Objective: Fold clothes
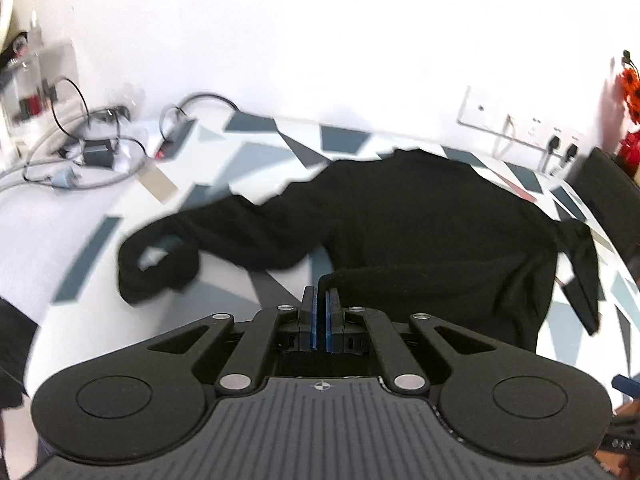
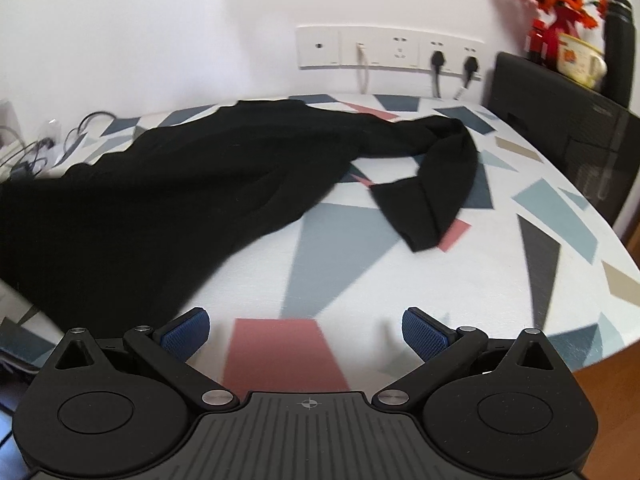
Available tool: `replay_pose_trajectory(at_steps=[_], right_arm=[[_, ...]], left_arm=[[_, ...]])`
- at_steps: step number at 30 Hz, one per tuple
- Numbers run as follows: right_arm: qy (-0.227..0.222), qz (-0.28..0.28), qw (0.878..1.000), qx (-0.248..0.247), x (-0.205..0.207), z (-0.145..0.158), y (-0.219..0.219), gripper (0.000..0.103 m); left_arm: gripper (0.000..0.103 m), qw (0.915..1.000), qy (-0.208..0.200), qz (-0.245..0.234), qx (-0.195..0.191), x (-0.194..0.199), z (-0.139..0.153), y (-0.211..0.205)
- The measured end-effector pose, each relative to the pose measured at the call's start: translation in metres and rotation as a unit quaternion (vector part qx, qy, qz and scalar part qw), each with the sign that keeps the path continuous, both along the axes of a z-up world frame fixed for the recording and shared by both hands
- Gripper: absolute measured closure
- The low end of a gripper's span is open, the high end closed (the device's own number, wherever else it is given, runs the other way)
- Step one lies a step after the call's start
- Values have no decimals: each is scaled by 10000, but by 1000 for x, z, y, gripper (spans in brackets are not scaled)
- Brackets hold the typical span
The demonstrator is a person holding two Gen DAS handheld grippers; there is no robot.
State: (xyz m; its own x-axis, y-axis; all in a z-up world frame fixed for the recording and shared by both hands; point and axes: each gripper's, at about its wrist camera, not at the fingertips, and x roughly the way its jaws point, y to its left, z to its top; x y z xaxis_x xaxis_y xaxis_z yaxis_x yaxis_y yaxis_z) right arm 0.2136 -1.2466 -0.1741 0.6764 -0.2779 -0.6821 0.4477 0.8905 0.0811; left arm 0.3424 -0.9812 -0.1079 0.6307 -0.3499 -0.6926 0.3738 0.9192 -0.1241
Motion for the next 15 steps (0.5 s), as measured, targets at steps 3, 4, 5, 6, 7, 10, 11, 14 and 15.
replay_pose_trajectory(at_steps=[3, 4, 5, 6, 7, 10, 11, 14, 15], right_arm=[[5, 186, 9998, 5, 11, -2, 12, 1], [1, 306, 9995, 14, 15, -3, 18, 1], [-13, 447, 9990, 24, 19, -3, 25, 1], [-27, 588, 9983, 34, 23, -4, 31, 1], [-41, 728, 9973, 44, 26, -4, 38, 1], [98, 1125, 9936, -76, 38, -9, 61, 1], [163, 1252, 9919, -149, 42, -12, 69, 1], [241, 1484, 9878, -402, 53, -21, 90, 1], [237, 1486, 9876, -453, 56, -24, 95, 1]], left_arm=[[99, 9991, 386, 92, -133, 10, -9, 9], [99, 9986, 472, 86, -206, 9, -10, 11], [99, 9981, 535, 66, -294, 6, -10, 13], [99, 9975, 582, 36, -400, 1, -8, 16], [99, 9970, 586, -7, -501, -1, -5, 16], [99, 9957, 380, -257, -800, -3, 15, 11], [99, 9952, 296, -340, -873, -4, 24, 8], [99, 9919, 37, -634, -1100, -9, 54, -1], [99, 9904, -21, -738, -1166, -11, 62, -4]])
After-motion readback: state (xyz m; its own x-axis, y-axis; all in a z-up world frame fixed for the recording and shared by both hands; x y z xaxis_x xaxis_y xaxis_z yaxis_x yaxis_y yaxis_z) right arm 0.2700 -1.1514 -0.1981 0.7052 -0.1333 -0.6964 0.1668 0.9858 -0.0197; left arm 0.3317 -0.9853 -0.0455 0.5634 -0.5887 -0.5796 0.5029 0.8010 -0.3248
